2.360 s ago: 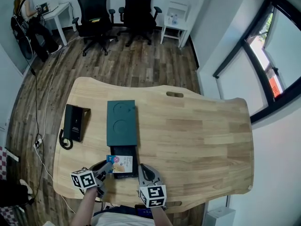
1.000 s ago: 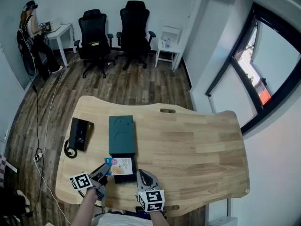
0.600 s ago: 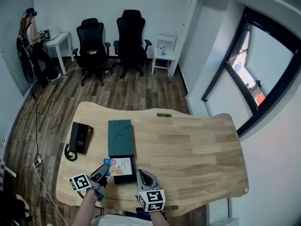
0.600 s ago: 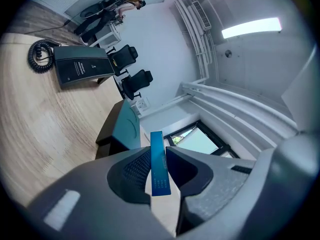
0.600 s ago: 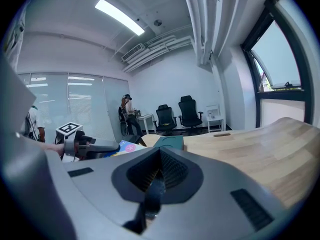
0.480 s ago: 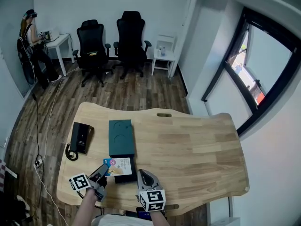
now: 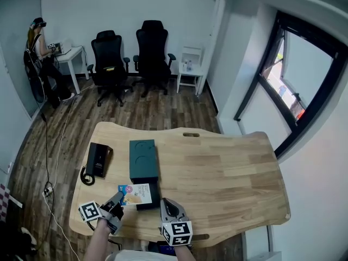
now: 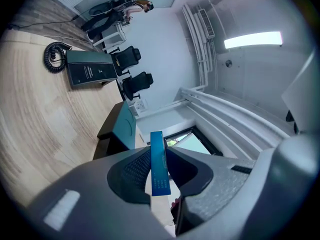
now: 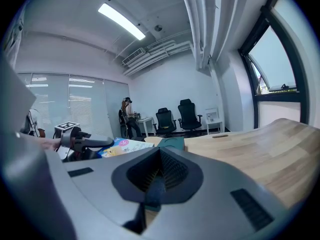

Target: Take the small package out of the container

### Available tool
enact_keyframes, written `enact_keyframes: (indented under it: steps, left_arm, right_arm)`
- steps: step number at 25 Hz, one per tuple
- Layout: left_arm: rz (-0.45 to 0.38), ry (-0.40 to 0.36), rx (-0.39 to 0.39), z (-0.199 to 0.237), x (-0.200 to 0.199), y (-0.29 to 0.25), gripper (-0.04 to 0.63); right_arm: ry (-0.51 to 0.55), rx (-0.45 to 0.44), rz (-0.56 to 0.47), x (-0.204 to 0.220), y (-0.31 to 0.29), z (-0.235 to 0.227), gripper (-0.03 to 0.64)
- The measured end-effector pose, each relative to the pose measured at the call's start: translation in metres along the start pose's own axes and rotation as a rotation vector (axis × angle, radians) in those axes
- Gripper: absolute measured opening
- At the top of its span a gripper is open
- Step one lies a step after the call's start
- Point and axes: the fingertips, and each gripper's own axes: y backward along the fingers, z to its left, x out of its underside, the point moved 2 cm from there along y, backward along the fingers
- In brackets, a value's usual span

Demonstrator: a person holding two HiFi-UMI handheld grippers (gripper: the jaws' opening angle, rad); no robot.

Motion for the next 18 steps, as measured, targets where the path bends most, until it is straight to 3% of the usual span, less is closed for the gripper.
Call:
enact_keyframes:
  steps: [14,18]
  left_arm:
    - [-0.017,-0.028,0.043,-0.028,-0.003,0.009,0.097]
    - [0.002,-0.072,0.032,-0.035,-0.001,0.008,0.097]
  right_arm:
    - [-0.01,-0.014,-0.047,-0.017,0.005,0.007,0.003]
    - [-0.005,-0.014,-0.049,-0.018,0.006,0.007,0.003]
